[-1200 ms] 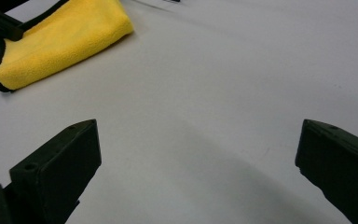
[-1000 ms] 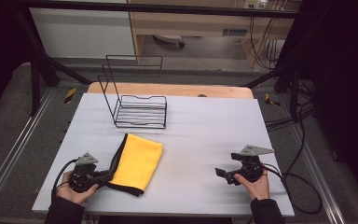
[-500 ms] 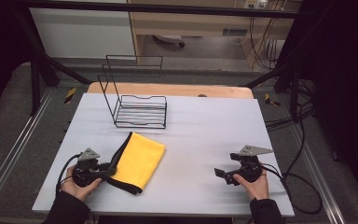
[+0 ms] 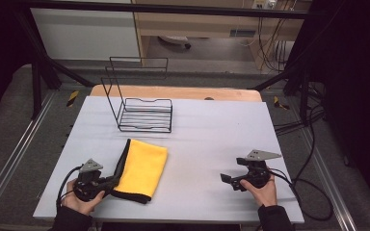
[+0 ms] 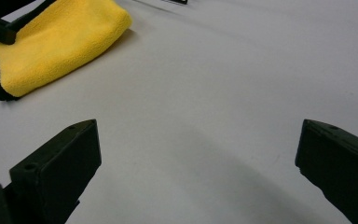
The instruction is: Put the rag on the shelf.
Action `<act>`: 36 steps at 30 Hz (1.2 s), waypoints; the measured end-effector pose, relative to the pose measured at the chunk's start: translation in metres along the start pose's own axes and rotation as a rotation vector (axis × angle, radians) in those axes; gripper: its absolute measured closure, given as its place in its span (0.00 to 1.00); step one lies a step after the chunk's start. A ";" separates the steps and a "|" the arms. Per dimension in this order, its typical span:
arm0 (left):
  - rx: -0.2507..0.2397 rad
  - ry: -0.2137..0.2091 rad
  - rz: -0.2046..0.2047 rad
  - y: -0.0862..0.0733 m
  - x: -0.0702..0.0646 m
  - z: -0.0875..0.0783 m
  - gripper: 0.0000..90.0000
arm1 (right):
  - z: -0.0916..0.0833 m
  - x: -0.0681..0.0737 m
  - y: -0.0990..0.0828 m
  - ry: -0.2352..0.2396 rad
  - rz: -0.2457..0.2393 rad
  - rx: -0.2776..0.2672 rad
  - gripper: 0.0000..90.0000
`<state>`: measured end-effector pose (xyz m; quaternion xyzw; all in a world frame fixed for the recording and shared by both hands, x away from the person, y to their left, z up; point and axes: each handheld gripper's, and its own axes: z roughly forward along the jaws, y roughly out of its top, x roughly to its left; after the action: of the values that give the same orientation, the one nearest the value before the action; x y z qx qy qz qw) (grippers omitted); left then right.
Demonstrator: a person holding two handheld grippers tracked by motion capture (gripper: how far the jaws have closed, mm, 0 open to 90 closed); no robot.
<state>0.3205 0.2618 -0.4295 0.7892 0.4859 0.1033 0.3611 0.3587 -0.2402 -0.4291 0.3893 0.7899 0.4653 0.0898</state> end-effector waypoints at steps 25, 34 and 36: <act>-0.045 0.068 0.088 0.101 0.042 0.055 0.32 | 0.006 0.004 0.006 -0.036 0.007 -0.019 0.01; 0.008 0.043 0.073 0.102 0.054 0.094 0.52 | 0.007 0.005 0.006 -0.039 0.011 -0.021 0.01; 0.005 0.038 0.073 0.103 0.053 0.097 0.53 | 0.009 0.006 0.007 -0.041 0.017 -0.020 0.01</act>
<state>0.4684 0.2338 -0.4399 0.8051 0.4638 0.1300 0.3461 0.3631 -0.2281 -0.4271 0.4047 0.7797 0.4660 0.1059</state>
